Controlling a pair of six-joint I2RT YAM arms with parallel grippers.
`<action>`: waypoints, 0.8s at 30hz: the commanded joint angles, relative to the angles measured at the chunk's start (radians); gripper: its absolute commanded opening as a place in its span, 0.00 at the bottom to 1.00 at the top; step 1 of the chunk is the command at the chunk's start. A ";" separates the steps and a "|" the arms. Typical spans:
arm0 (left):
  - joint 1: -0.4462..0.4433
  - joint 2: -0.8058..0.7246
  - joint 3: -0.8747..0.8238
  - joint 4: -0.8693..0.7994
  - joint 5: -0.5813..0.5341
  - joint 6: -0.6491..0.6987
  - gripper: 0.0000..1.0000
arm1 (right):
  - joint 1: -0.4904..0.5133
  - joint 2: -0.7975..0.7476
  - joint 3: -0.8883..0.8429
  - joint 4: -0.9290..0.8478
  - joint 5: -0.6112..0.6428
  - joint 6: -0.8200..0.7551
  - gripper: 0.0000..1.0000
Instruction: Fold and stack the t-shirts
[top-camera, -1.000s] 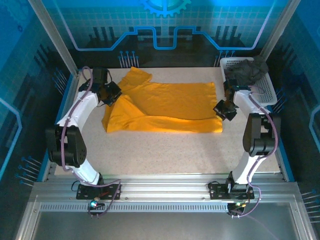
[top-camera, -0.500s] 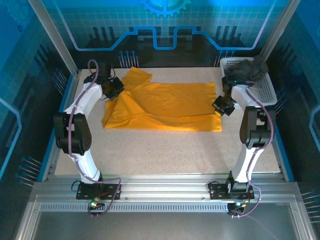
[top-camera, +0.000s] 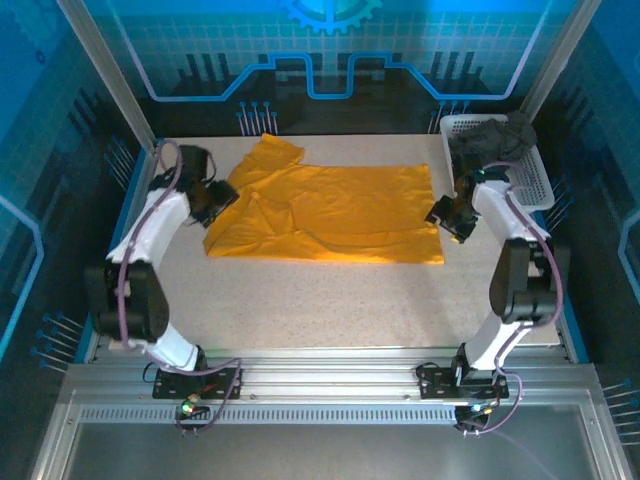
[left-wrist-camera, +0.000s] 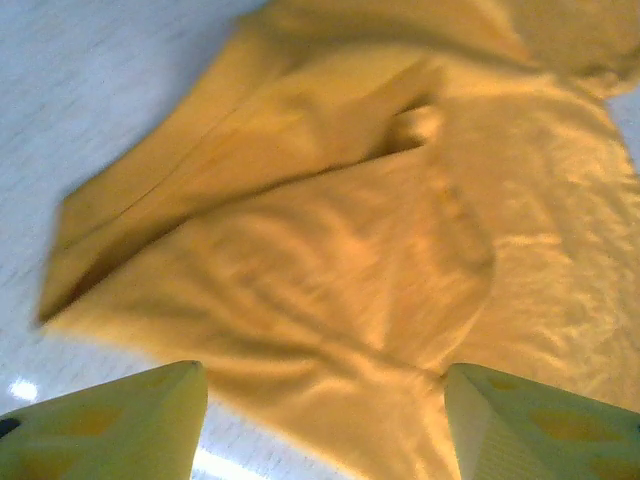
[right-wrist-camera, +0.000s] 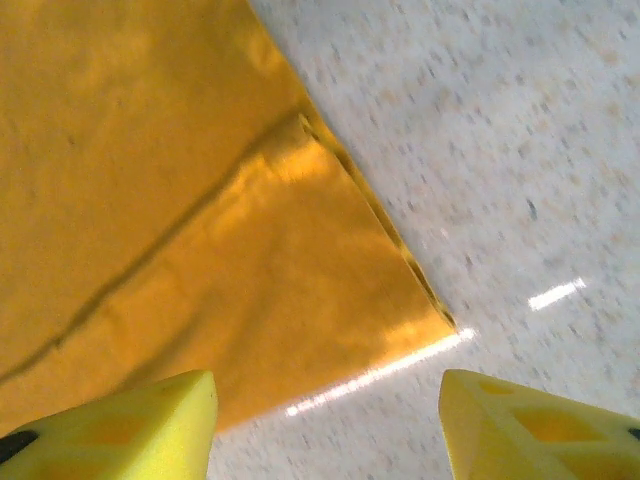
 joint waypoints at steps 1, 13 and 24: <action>0.107 -0.083 -0.201 -0.010 0.075 -0.103 0.62 | -0.020 -0.087 -0.148 0.027 -0.055 -0.031 0.61; 0.233 0.070 -0.329 0.234 0.225 -0.209 0.48 | -0.140 -0.073 -0.371 0.254 -0.207 -0.020 0.49; 0.258 0.141 -0.315 0.317 0.204 -0.278 0.35 | -0.133 0.053 -0.326 0.293 -0.194 0.031 0.33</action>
